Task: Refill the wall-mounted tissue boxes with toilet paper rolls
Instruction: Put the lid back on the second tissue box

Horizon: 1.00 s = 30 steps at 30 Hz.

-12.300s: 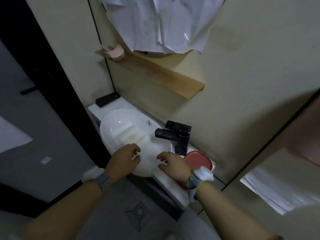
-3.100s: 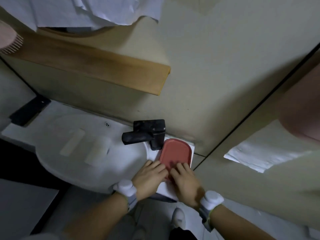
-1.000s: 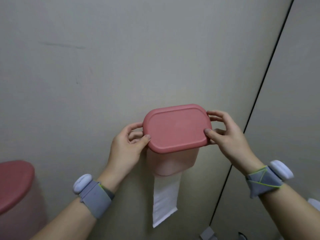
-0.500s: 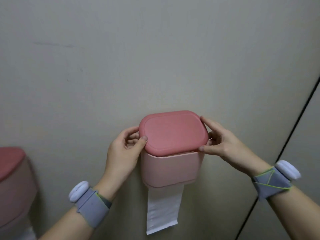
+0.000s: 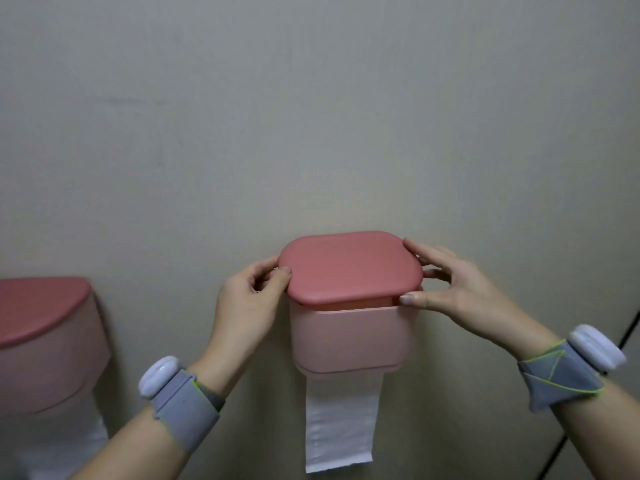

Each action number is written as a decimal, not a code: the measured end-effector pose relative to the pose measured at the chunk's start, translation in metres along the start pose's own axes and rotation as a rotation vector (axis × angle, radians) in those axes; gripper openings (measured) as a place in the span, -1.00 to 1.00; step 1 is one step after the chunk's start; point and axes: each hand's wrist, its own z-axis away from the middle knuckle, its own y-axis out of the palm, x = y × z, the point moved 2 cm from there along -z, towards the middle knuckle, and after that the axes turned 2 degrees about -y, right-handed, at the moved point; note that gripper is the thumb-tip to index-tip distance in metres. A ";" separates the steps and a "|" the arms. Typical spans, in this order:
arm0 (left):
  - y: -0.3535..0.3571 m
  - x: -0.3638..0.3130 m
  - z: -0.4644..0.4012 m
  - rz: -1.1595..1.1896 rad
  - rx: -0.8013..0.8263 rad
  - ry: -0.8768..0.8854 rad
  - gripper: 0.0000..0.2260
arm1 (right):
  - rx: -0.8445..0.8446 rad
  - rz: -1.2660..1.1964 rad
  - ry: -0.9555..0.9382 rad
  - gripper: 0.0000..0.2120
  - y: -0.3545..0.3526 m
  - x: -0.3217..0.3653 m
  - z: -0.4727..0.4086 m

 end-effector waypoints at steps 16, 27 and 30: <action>0.007 0.014 0.005 -0.262 0.033 0.075 -0.87 | 0.037 -0.109 0.095 -0.21 0.006 -0.030 0.013; 0.010 0.022 0.003 -0.205 0.080 0.119 -0.63 | 0.079 -0.085 0.066 -0.35 0.012 -0.034 0.017; 0.014 0.026 0.003 -0.229 0.145 0.168 -0.50 | 0.065 -0.046 0.038 -0.35 0.016 -0.038 0.016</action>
